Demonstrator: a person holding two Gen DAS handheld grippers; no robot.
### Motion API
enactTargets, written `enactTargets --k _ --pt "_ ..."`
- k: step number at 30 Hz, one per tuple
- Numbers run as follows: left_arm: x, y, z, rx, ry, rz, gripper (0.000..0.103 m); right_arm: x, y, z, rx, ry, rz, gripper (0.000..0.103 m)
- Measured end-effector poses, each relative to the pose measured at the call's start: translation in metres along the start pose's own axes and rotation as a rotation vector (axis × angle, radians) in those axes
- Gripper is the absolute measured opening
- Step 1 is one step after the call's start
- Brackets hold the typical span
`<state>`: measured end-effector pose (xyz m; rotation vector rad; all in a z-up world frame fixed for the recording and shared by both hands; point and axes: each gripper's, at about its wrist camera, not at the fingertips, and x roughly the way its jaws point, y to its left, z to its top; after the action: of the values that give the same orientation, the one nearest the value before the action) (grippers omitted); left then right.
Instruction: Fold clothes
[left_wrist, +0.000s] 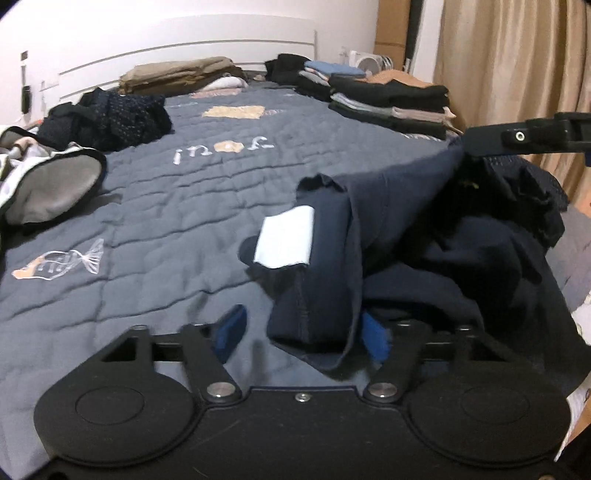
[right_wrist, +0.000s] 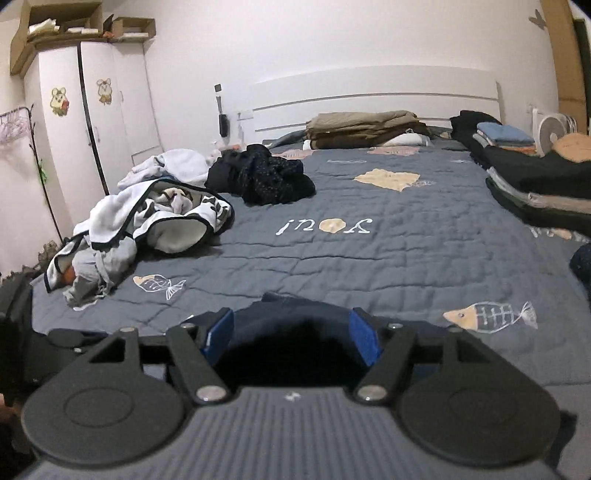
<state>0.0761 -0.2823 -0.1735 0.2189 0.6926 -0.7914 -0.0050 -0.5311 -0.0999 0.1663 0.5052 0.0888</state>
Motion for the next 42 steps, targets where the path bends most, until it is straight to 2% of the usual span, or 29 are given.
enactTargets --k 1,4,7,11,15,17,20,23,25,26,28,29,32,35,36,37,42 --pt "0.001 -0.001 0.0 0.011 0.003 -0.006 0.02 0.003 -0.001 -0.002 0.02 0.002 0.002 0.068" --pt "-0.001 -0.001 0.002 0.053 -0.009 -0.002 0.013 0.003 -0.011 -0.006 0.072 0.01 -0.008 0.068" --pt "-0.019 0.009 0.017 0.058 -0.054 0.009 0.009 0.007 -0.016 -0.008 0.086 0.001 -0.015 0.068" --pt "-0.062 0.027 0.064 0.109 -0.183 0.091 0.007 0.001 -0.018 -0.003 0.125 -0.04 -0.003 0.068" --pt "-0.115 0.037 0.121 0.176 -0.328 0.171 0.006 -0.013 -0.018 0.006 0.168 -0.12 0.038 0.068" --pt "-0.136 0.037 0.142 0.188 -0.368 0.178 0.006 -0.019 -0.021 0.011 0.193 -0.151 0.051 0.068" --pt "-0.153 0.023 0.15 0.227 -0.382 0.17 0.006 -0.023 -0.025 0.014 0.22 -0.171 0.061 0.069" --pt "-0.135 0.022 0.142 0.183 -0.286 0.152 0.011 -0.018 -0.029 0.012 0.233 -0.149 0.061 0.069" --pt "-0.11 0.029 0.127 0.12 -0.183 0.134 0.039 -0.014 -0.031 0.01 0.237 -0.132 0.057 0.07" --pt "-0.1 0.033 0.114 0.1 -0.154 0.126 0.045 -0.012 -0.033 0.009 0.238 -0.12 0.055 0.07" --pt "-0.088 0.037 0.085 0.079 -0.121 0.119 0.064 -0.008 -0.037 0.006 0.241 -0.108 0.041 0.07" --pt "-0.084 0.04 0.072 0.073 -0.103 0.124 0.067 -0.007 -0.04 0.006 0.245 -0.099 0.033 0.07" --pt "-0.074 0.048 0.042 0.051 -0.043 0.154 0.069 -0.003 -0.052 0.005 0.255 -0.076 0.001 0.07" --pt "-0.075 0.065 0.024 -0.042 -0.028 0.21 0.071 0.001 -0.063 0.006 0.265 -0.047 -0.031 0.07" --pt "-0.076 0.071 0.019 -0.074 -0.022 0.224 0.075 0.001 -0.065 0.007 0.266 -0.051 -0.027 0.07" --pt "-0.075 0.078 0.018 -0.096 -0.013 0.237 0.078 0.001 -0.067 0.007 0.266 -0.055 -0.024 0.07" --pt "-0.065 0.111 0.02 -0.183 0.01 0.268 0.078 0.022 -0.065 0.018 0.223 -0.005 0.002 0.071"
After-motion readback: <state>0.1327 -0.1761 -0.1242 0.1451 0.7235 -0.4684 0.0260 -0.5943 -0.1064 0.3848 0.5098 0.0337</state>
